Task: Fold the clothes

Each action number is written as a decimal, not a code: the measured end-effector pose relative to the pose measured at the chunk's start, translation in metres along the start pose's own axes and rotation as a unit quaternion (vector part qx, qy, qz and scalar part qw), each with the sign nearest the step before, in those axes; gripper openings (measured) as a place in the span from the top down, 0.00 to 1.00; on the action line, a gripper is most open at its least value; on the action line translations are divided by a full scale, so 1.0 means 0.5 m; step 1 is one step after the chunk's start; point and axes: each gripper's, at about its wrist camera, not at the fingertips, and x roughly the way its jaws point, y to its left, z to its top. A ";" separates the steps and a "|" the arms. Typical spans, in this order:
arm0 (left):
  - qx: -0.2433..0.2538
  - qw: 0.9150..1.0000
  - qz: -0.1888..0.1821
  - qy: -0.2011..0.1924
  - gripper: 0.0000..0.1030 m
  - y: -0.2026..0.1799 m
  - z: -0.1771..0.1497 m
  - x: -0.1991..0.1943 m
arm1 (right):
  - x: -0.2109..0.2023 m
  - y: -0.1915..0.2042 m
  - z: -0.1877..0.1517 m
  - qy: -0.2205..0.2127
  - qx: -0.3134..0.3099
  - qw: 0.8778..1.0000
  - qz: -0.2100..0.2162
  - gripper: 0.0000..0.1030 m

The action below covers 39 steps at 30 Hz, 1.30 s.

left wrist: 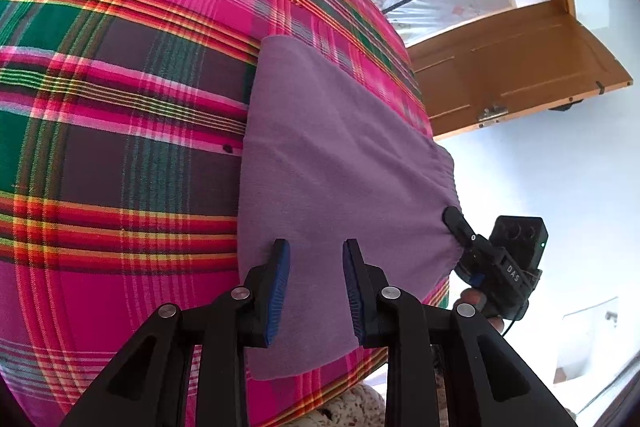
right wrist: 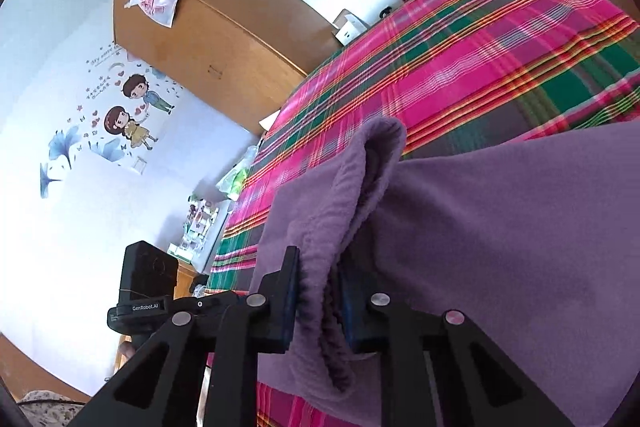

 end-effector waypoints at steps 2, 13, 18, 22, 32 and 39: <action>0.002 1.000 0.001 0.004 0.73 -0.002 -0.002 0.005 | 0.002 -0.010 -0.002 0.000 0.008 1.000 -0.009 0.82; 0.010 1.000 0.009 0.009 0.73 -0.017 -0.011 0.016 | 0.003 -0.036 -0.015 -0.003 -0.003 0.999 -0.043 0.82; 0.014 1.000 0.013 0.009 0.73 -0.019 -0.013 0.016 | 0.010 -0.043 -0.021 0.001 -0.015 0.997 -0.075 0.80; 0.027 0.999 0.024 0.008 0.73 -0.024 -0.019 0.013 | 0.010 -0.036 -0.025 -0.002 -0.040 0.993 -0.115 0.70; 0.028 0.996 0.070 -0.052 0.46 -0.023 -0.015 -0.013 | 0.025 0.090 -0.020 -0.065 -0.212 0.945 -0.239 0.67; 0.065 0.990 0.120 -0.029 0.45 -0.037 -0.017 0.018 | 0.120 0.093 0.027 -0.014 -0.245 0.924 -0.293 0.67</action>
